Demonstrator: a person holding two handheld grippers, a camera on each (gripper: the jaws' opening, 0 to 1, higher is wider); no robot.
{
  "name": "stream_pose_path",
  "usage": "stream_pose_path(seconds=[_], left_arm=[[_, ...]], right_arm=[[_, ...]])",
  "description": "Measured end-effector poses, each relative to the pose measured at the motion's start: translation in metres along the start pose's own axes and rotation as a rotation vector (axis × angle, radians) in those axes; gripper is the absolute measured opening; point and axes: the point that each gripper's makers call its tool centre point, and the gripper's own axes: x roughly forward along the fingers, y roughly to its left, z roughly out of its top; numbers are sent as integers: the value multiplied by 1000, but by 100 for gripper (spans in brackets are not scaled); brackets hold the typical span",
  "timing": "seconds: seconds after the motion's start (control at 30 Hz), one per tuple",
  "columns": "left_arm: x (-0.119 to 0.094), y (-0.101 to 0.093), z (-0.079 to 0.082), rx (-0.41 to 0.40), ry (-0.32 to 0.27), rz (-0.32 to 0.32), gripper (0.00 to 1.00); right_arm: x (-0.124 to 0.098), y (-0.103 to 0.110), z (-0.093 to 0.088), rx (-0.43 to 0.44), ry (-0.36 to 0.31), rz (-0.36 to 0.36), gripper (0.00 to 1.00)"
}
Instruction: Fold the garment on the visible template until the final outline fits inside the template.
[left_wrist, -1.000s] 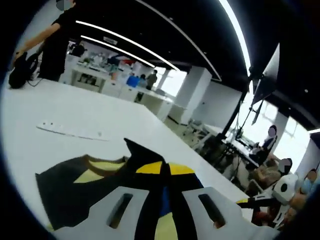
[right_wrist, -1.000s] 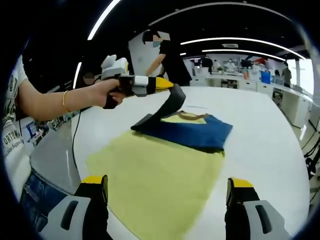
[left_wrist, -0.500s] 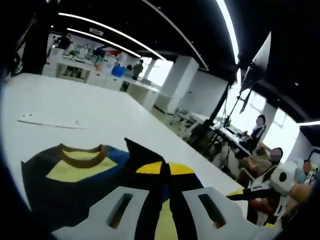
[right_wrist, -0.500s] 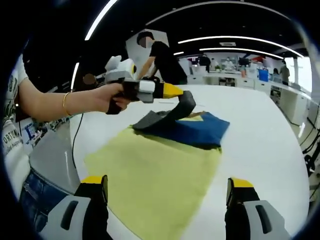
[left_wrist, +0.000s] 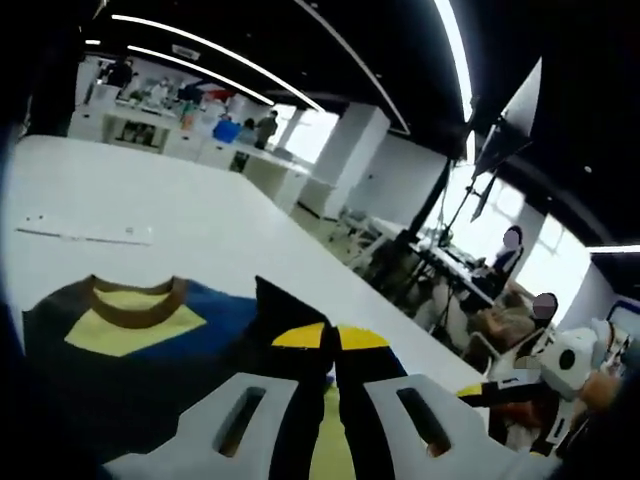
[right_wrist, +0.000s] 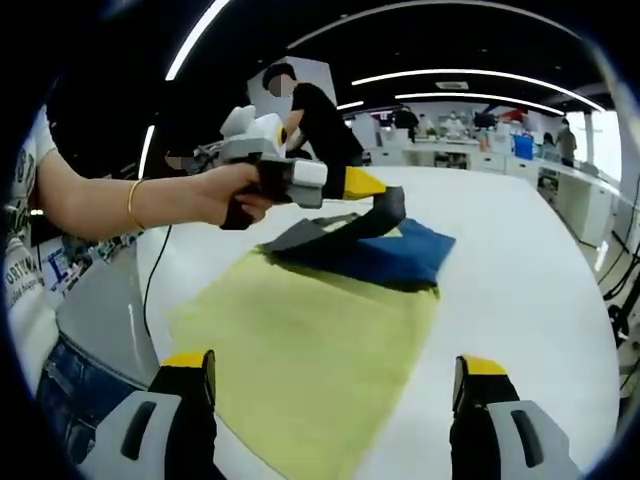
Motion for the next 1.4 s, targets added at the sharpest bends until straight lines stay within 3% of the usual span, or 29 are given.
stream_pose_path(seconds=[0.17, 0.37, 0.63, 0.87, 1.1, 1.4], left_arm=[[6, -5, -2, 5, 7, -24, 0], [11, -10, -21, 22, 57, -47, 0], [14, -27, -53, 66, 152, -105, 0], [14, -27, -79, 78, 212, -105, 0], [7, -17, -78, 151, 202, -66, 2], [-7, -20, -67, 195, 157, -87, 28]], right_arm=[[0, -2, 0, 10, -1, -3, 99], [1, -2, -2, 12, 6, -3, 99], [1, -4, -2, 16, 5, -13, 99], [1, -4, -3, 17, 6, -12, 99], [0, -8, -1, 25, -5, -15, 99], [4, -7, 5, 31, -21, 7, 99]])
